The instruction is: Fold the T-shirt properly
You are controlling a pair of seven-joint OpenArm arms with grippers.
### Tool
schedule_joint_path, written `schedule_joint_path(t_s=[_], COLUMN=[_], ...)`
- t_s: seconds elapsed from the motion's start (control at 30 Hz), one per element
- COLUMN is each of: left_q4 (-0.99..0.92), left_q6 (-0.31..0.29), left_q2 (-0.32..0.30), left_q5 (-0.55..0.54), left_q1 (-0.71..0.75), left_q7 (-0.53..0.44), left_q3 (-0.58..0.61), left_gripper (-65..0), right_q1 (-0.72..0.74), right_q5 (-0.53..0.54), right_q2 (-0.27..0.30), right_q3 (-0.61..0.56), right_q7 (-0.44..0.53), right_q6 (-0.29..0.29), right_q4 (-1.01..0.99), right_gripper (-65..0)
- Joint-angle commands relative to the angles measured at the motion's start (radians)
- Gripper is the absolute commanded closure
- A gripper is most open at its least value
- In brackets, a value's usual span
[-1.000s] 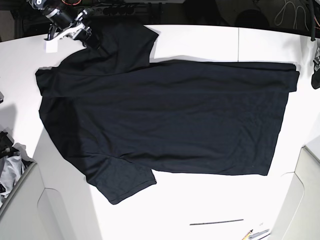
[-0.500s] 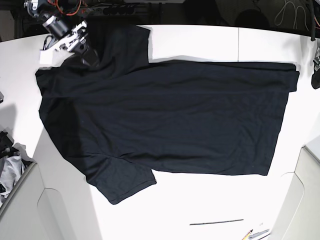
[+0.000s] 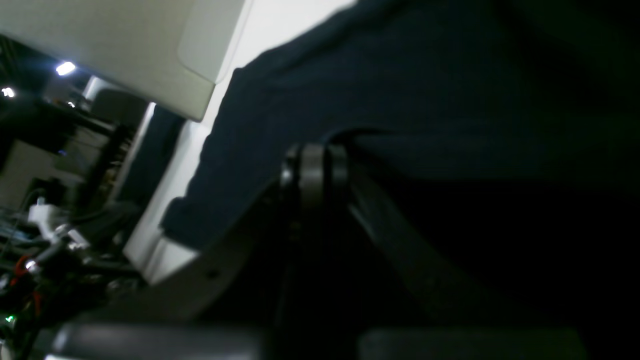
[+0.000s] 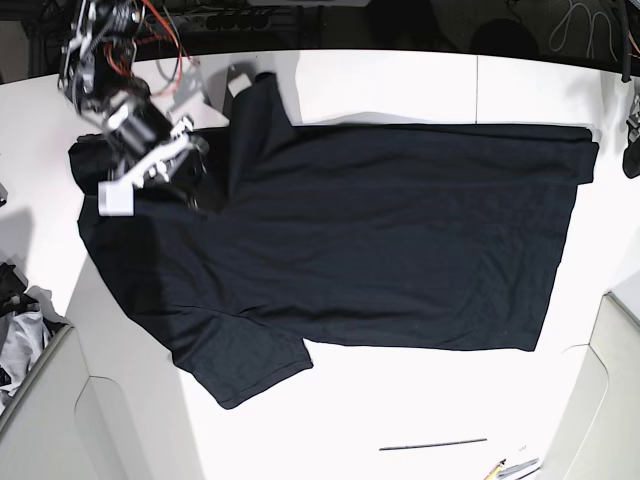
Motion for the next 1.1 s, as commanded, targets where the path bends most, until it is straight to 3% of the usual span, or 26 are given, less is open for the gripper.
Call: schedule_joint_path(t_s=[0.0, 0.23, 0.43, 0.47, 0.57, 0.63, 0.83, 0.93, 1.07], left_q4=[0.013, 0.013, 0.013, 0.013, 0.013, 0.013, 0.013, 0.013, 0.013], left_q6=[-0.006, -0.006, -0.006, -0.006, -0.006, -0.006, -0.006, -0.006, -0.006], left_q2=[-0.023, -0.023, -0.023, -0.023, -0.023, -0.023, -0.023, -0.023, -0.023], left_q5=[-0.021, -0.022, -0.022, -0.022, -0.022, -0.022, -0.021, -0.021, -0.021], left_q1=[-0.002, -0.002, -0.002, -0.002, -0.002, -0.002, -0.002, -0.002, -0.002], left_q7=[-0.021, -0.021, -0.021, -0.021, -0.021, -0.021, -0.021, -0.018, -0.013], left_q3=[-0.009, -0.009, -0.009, -0.009, -0.009, -0.009, -0.009, -0.009, -0.009], left_gripper=[-26.7, -26.7, -26.7, -26.7, -26.7, -26.7, -26.7, -26.7, -26.7], right_q1=[0.026, 0.101, 0.110, 0.110, 0.110, 0.110, 0.110, 0.110, 0.103], right_q5=[0.002, -0.147, -0.207, -0.211, -0.230, -0.252, -0.254, -0.187, -0.031], right_q2=[0.006, 0.005, 0.005, 0.005, 0.005, 0.005, 0.005, 0.005, 0.002], right_q3=[-0.003, -0.003, -0.003, -0.003, -0.003, -0.003, -0.003, 0.003, 0.003], right_q7=[0.031, 0.097, 0.116, 0.116, 0.122, 0.149, 0.166, 0.114, -0.091], right_q6=[0.011, 0.008, 0.008, 0.008, 0.008, 0.005, -0.007, -0.007, -0.004], right_q4=[0.017, 0.014, 0.013, 0.012, 0.011, 0.011, 0.011, 0.013, 0.026], right_gripper=[0.0, 0.0, 0.0, -1.7, -20.0, -28.8, -29.9, -29.9, -29.7])
